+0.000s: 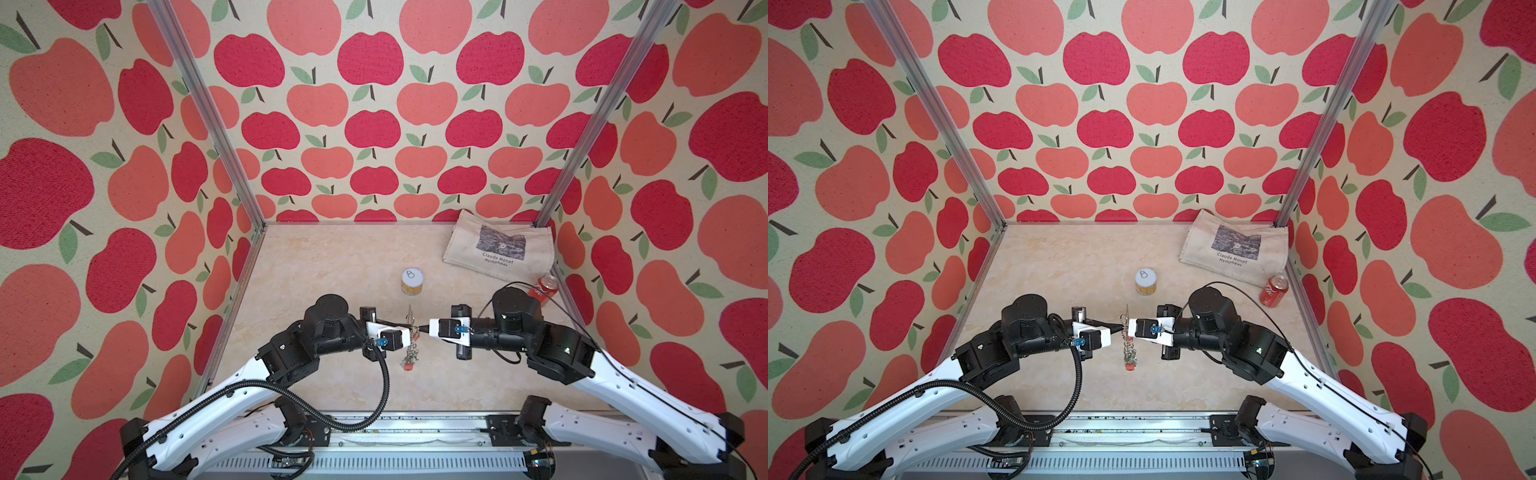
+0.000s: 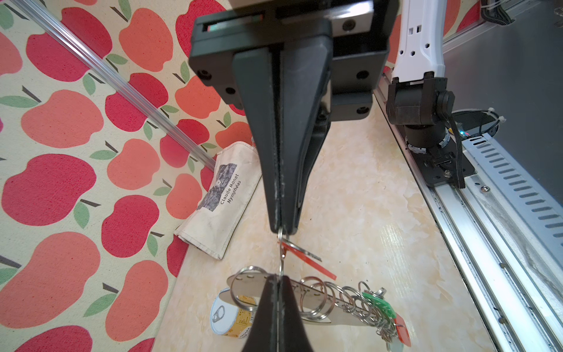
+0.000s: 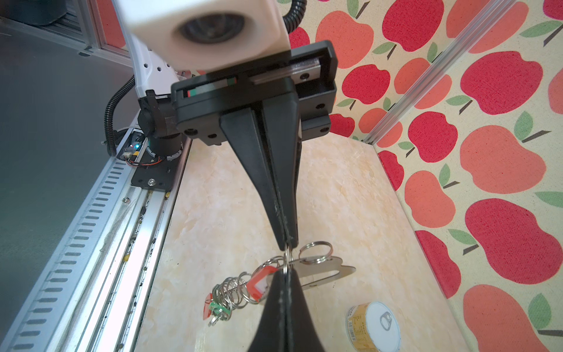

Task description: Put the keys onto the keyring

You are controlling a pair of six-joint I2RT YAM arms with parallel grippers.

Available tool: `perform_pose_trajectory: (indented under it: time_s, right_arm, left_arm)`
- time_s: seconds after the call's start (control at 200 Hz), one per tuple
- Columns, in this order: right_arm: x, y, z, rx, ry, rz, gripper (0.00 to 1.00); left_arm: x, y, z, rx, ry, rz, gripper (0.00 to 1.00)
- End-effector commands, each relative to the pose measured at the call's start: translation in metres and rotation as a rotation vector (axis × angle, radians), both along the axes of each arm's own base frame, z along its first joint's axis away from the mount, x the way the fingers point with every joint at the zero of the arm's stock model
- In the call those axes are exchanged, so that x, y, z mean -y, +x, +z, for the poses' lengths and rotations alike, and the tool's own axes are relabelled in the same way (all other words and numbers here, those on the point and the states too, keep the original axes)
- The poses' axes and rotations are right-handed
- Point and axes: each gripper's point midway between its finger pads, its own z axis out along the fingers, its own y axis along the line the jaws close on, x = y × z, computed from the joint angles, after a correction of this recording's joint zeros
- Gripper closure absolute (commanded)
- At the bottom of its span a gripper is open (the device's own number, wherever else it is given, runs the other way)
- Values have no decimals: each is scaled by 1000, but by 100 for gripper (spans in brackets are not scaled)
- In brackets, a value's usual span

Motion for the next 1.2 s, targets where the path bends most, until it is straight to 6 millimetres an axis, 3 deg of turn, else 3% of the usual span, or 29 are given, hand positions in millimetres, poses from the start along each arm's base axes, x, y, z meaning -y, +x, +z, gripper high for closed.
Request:
perform_pose_trajectory:
  time_s: [0.0,0.56,1.196]
  right_arm:
    - [4,-4,12,30,27,10,100]
    - [4,-6,10,25,23,14,100]
    - [0,2,3,42,-6,-17,100]
  left_arm:
    - [-1,1,5,14,-4,9,100]
    - [-4,6,4,27,2,41,100]
    - [-3,-6,11,17,-22,-4,100]
